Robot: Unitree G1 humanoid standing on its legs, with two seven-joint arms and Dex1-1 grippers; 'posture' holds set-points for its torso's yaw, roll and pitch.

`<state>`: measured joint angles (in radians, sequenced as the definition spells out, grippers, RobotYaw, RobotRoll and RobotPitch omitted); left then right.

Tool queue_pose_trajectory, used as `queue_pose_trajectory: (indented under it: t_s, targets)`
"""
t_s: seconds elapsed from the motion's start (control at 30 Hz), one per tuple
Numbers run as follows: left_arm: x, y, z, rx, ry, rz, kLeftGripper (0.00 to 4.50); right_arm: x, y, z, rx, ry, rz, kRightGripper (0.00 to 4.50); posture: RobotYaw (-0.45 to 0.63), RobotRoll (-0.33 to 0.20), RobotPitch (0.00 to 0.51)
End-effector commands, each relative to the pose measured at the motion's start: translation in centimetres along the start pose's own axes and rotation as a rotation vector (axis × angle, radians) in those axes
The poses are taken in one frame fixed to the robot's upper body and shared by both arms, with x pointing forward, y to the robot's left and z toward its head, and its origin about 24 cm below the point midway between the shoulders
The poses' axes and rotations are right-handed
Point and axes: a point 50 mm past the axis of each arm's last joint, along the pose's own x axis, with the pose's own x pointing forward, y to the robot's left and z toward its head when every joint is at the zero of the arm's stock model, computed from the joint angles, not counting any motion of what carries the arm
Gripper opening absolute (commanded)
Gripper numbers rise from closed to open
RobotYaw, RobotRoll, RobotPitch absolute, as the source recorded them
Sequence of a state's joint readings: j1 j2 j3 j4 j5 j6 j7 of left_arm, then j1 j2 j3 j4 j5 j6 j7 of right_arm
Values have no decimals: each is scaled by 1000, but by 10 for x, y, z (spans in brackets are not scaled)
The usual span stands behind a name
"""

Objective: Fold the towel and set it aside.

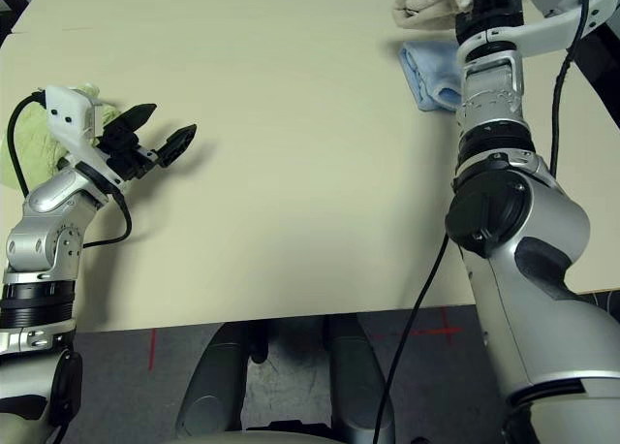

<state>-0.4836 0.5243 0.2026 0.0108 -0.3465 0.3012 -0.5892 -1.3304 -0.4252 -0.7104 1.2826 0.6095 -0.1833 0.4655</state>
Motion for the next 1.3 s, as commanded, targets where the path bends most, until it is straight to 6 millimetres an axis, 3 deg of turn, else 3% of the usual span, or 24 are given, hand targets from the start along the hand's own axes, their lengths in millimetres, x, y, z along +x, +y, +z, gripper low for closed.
queue_pose_trajectory:
  t_s: [0.03,0.6,0.77,0.93,1.13,1.3]
  targets:
    - [-4,-1,-2,-11,12,0,4500,-1,-4,6,-19,-24,-12,28,7,0,354]
    - [-12,2,-2,-5,26,24,4500,10,10,27,4,-113,25,28,32,0,342]
    - [-12,0,-3,-6,26,20,4500,9,6,32,-30,-120,16,28,31,0,341]
    - [-12,-3,-3,-11,31,8,4500,-3,-11,14,-125,-26,-49,28,31,0,361]
    - [-13,-11,-4,-26,38,-11,4500,-49,-58,-35,-191,164,-174,28,29,0,360]
    - [-13,-13,-4,-29,40,-16,4500,-59,-66,-40,-190,180,-184,28,28,0,353]
